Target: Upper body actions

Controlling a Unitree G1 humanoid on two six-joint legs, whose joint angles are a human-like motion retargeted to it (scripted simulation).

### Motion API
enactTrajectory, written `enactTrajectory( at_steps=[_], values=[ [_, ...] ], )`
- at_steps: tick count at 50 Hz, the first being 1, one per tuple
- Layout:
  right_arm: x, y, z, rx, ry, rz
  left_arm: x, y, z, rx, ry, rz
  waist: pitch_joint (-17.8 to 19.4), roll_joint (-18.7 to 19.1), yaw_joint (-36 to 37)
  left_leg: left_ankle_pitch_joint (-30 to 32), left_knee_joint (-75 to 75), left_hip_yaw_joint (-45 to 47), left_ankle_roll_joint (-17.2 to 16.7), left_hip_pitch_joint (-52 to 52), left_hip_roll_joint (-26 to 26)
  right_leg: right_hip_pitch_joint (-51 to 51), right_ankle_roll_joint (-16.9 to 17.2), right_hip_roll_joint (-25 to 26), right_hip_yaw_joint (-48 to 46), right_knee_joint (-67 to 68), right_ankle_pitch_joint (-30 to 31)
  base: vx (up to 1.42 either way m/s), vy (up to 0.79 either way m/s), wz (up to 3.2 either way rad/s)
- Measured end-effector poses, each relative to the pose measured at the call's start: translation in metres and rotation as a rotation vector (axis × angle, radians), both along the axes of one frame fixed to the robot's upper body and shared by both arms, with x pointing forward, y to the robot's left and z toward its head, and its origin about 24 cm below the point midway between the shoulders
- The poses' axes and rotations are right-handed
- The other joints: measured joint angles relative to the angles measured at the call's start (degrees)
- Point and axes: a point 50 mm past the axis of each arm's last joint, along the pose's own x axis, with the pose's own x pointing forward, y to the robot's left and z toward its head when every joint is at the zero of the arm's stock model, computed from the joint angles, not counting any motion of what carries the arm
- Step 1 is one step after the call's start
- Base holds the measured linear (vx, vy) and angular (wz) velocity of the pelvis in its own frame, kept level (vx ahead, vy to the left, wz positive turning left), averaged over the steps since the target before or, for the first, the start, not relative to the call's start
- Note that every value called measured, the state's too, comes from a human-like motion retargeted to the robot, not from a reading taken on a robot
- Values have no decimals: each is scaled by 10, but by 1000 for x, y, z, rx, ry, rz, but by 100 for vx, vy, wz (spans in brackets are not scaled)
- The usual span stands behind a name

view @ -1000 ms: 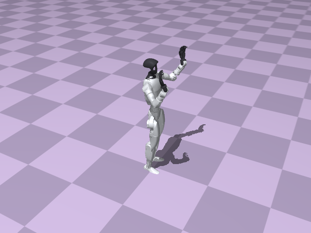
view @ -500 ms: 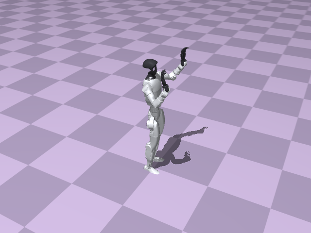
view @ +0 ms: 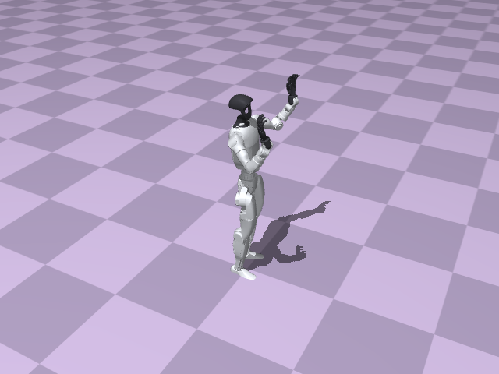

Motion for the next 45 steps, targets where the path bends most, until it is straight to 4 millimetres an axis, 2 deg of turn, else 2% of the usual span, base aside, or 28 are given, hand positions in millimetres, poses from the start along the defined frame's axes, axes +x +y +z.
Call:
enactTrajectory(
  at_steps=[10, 13, 16, 20, 30, 35, 38, 41, 45],
  values=[
    [-21, 43, 12, -324, -157, -26, 10, -62, 20, 421, 95, -17, -5, -1, 2, 0, 0, -2, 0, -2, 0, 0, 1, -1, -3, 0, -1, 0, 0, 0],
    [-23, 47, 12, -365, -179, -44, 11, -75, 22, 534, 111, 39, -5, -1, 3, 0, 1, -3, 0, -2, 0, 0, 1, -1, -3, 0, -1, 0, 0, 0],
    [-22, 46, 11, -363, -175, -66, 9, -78, 24, 595, 99, 132, -4, -1, 4, 0, 1, -2, 0, -2, 1, 0, 1, 0, -3, 0, -1, 0, 0, 0],
    [-15, 37, 8, -298, -131, -62, 8, -68, 22, 527, 64, 195, -3, -2, 4, 0, 1, -2, 0, -2, 1, 0, 1, 0, -3, 1, 0, 0, 0, 0],
    [16, -11, -14, 57, 95, -60, 9, -10, 1, 51, 33, 37, -1, -3, 2, 1, 1, -1, 0, -2, 1, -1, 1, -1, -2, 1, 1, 0, 0, 0],
    [27, -26, -26, 231, 192, 36, 5, 18, -15, -153, -5, 12, 0, -1, -1, 0, 1, -1, 0, -1, 1, -1, 1, -1, 0, 1, 1, 0, 0, 0],
    [28, -30, -28, 275, 200, 76, 5, 27, -22, -253, -31, -51, 1, -1, -2, 0, 1, 0, 0, -1, 1, -1, 1, -1, 0, 1, 1, 0, 0, 0],
    [25, -29, -26, 265, 180, 79, 3, 30, -24, -268, -47, -90, 1, -1, -3, 0, 1, 0, 0, -1, 0, -2, 1, -1, 0, 1, 1, 0, 0, 0],
    [20, -19, -19, 180, 143, 64, -1, 24, -19, -180, -38, -28, 2, -1, -3, 0, 0, 0, 0, -1, 0, -1, 1, -1, 0, 1, 1, 0, 0, 0]
  ],
)
